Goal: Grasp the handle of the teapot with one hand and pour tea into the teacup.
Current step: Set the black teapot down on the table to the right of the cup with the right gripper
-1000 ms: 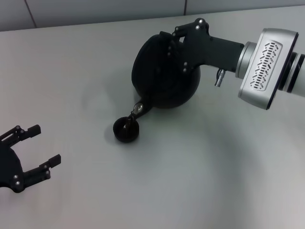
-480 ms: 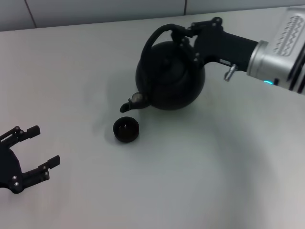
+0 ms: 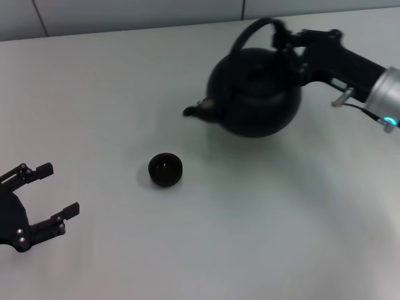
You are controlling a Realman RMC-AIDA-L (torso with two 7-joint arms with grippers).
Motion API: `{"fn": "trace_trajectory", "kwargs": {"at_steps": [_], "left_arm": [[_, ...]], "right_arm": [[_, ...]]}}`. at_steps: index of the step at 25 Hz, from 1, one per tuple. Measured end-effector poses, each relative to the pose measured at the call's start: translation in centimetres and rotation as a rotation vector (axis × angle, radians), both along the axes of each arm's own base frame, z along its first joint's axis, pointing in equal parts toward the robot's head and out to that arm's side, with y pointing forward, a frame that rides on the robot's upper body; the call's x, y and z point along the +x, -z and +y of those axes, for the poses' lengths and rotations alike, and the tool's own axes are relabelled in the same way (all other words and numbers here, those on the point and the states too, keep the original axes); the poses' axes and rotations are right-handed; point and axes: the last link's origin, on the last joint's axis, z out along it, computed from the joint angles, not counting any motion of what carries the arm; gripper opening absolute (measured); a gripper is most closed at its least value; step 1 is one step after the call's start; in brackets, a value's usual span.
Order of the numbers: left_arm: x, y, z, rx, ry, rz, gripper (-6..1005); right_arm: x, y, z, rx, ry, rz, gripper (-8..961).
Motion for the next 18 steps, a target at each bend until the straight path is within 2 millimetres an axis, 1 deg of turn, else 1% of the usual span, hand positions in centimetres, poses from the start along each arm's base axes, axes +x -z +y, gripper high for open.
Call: {"fn": "trace_trajectory", "kwargs": {"at_steps": [4, 8, 12, 18], "left_arm": [[0.1, 0.1, 0.1, -0.003, 0.005, 0.002, 810], [0.1, 0.1, 0.2, -0.001, 0.011, 0.007, 810], [0.2, 0.1, 0.2, -0.001, 0.013, 0.006, 810], [0.2, 0.1, 0.1, 0.001, 0.012, 0.003, 811]], "right_arm": [[1.9, -1.1, -0.6, 0.062, 0.075, 0.043, 83], [2.8, -1.5, -0.9, 0.086, 0.116, 0.055, 83], [3.0, -1.4, -1.0, 0.09, 0.12, 0.043, 83], [3.3, -0.7, -1.2, 0.092, 0.12, 0.013, 83]]}}
